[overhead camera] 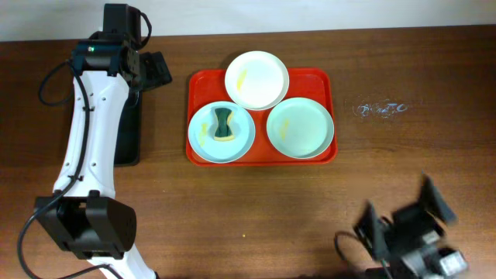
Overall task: Clean dirty plates on tray and stack at the side
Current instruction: 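Carry the sponge with the left gripper onto the left blue plate, then bring the right gripper to grip the left blue plate's rim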
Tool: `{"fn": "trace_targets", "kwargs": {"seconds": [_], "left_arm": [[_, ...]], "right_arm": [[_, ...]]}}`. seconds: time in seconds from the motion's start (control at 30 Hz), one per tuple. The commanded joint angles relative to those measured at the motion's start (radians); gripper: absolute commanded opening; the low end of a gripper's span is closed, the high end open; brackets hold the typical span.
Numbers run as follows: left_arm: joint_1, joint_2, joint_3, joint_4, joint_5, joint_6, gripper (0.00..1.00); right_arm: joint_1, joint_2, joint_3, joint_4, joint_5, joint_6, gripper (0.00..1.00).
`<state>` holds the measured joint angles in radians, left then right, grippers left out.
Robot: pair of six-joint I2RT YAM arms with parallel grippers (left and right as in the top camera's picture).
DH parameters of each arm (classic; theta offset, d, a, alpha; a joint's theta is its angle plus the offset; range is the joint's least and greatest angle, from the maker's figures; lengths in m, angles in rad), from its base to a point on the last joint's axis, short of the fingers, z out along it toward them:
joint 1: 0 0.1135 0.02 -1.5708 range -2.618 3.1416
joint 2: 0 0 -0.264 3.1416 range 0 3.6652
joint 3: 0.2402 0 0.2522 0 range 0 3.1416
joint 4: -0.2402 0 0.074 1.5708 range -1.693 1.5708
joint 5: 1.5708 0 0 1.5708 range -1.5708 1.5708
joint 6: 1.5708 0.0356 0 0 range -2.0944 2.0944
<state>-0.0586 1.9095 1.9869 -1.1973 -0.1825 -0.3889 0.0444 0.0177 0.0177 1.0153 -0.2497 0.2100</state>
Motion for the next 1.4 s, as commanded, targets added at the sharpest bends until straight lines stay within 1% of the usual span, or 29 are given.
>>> {"fn": "trace_targets", "kwargs": {"seconds": [0.0, 0.03, 0.07, 0.1, 0.13, 0.17, 0.2, 0.23, 0.27, 0.3, 0.37, 0.4, 0.43, 0.47, 0.5, 0.57, 0.6, 0.63, 0.7, 0.73, 0.77, 0.8, 0.9, 0.93, 1.03, 1.13, 1.23, 1.27, 1.37], "left_arm": [[0.000, 0.009, -0.003, -0.006, 0.032, 0.001, 0.99], [0.000, 0.009, -0.003, -0.005, 0.034, 0.001, 0.99], [0.000, 0.009, -0.003, -0.005, 0.034, 0.001, 0.99], [0.000, 0.009, -0.003, -0.005, 0.034, 0.001, 0.99], [0.000, 0.009, -0.003, -0.005, 0.034, 0.001, 0.99], [-0.002, 0.009, -0.003, -0.005, 0.034, 0.001, 0.99], [-0.005, 0.009, -0.003, -0.010, 0.036, 0.001, 1.00], [-0.005, 0.009, -0.003, -0.027, 0.037, 0.001, 0.99], [-0.005, 0.009, -0.003, -0.031, 0.037, 0.001, 0.99], [-0.005, 0.009, -0.003, -0.031, 0.038, 0.001, 0.99], [-0.006, 0.009, -0.003, -0.034, 0.050, 0.001, 0.99], [-0.006, 0.009, -0.003, -0.038, 0.069, 0.001, 0.99], [-0.006, 0.009, -0.003, -0.039, 0.080, 0.001, 0.99], [-0.006, 0.009, -0.004, -0.037, 0.082, 0.001, 0.99], [-0.006, 0.009, -0.004, -0.032, 0.082, 0.001, 0.99], [-0.007, 0.009, -0.004, -0.027, 0.082, 0.001, 0.99], [-0.011, 0.009, -0.004, -0.028, 0.082, 0.001, 0.99], [-0.016, 0.009, -0.004, -0.028, 0.082, 0.001, 0.99], [-0.018, 0.009, -0.004, -0.028, 0.082, 0.001, 0.99], [-0.017, 0.009, -0.004, -0.030, 0.082, 0.001, 0.99], [-0.017, 0.009, -0.004, -0.031, 0.082, 0.001, 0.99], [-0.018, 0.009, -0.004, -0.032, 0.082, 0.001, 0.99], [-0.020, 0.009, -0.014, -0.031, 0.082, 0.001, 1.00], [-0.022, 0.009, -0.024, -0.030, 0.082, 0.001, 0.99], [-0.022, 0.010, -0.078, -0.002, 0.082, 0.001, 0.99], [-0.022, 0.010, -0.145, 0.047, 0.100, 0.001, 0.99], [-0.022, 0.011, -0.196, 0.095, 0.142, 0.001, 1.00], [-0.022, 0.011, -0.215, 0.105, 0.142, 0.001, 0.99], [-0.022, 0.011, -0.221, 0.105, 0.142, 0.001, 0.99]], "right_arm": [[-0.006, -0.002, 0.145, 0.064, 0.053, -0.007, 0.99], [-0.006, 0.008, 0.248, -0.100, 0.013, -0.078, 0.99], [-0.006, 0.057, 0.418, -0.445, -0.014, -0.204, 0.99], [-0.006, 0.183, 0.632, -0.846, -0.010, -0.325, 0.99], [-0.006, 0.328, 0.812, -1.149, -0.001, -0.372, 0.99], [-0.006, 0.477, 0.971, -1.381, -0.019, -0.370, 0.99], [-0.006, 0.618, 1.108, -1.554, -0.100, -0.370, 0.99], [-0.006, 0.827, 1.282, -1.728, -0.331, -0.291, 0.99], [-0.006, 0.961, 1.366, -1.816, -0.529, -0.236, 0.99], [-0.006, 1.076, 1.403, -1.814, -0.690, -0.204, 0.98], [-0.001, 1.249, 1.429, -1.710, -0.842, -0.039, 0.99], [0.026, 1.312, 1.443, -1.708, -0.774, -0.010, 0.95], [0.093, 1.379, 1.460, -1.743, -0.489, 0.090, 0.84], [0.160, 1.430, 1.484, -1.804, -0.265, 0.106, 0.84], [0.211, 1.480, 1.527, -1.892, -0.119, 0.110, 0.84], [0.278, 1.642, 1.672, -2.107, 0.005, 0.084, 0.84], [0.293, 1.753, 1.762, -2.178, 0.008, 0.071, 0.84], [0.297, 1.807, 1.798, -2.180, 0.007, 0.088, 0.84], [0.297, 1.889, 1.815, -2.096, -0.024, 0.174, 0.85], [0.304, 1.914, 1.815, -2.047, -0.044, 0.164, 0.80], [0.315, 1.934, 1.815, -2.006, -0.030, 0.127, 0.62], [0.331, 1.955, 1.815, -1.980, -0.013, 0.079, 0.53], [0.373, 2.031, 1.815, -1.930, 0.125, 0.067, 0.52], [0.382, 2.068, 1.815, -1.912, 0.132, 0.061, 0.52], [0.388, 2.148, 1.815, -1.889, 0.126, 0.046, 0.51], [0.388, 2.195, 1.814, -1.875, 0.097, -0.076, 0.51], [0.388, 2.221, 1.813, -1.868, 0.096, -0.086, 0.41], [0.388, 2.231, 1.813, -1.864, 0.072, -0.119, 0.41], [0.388, 2.263, 1.813, -1.853, 0.053, -0.129, 0.41]]}}
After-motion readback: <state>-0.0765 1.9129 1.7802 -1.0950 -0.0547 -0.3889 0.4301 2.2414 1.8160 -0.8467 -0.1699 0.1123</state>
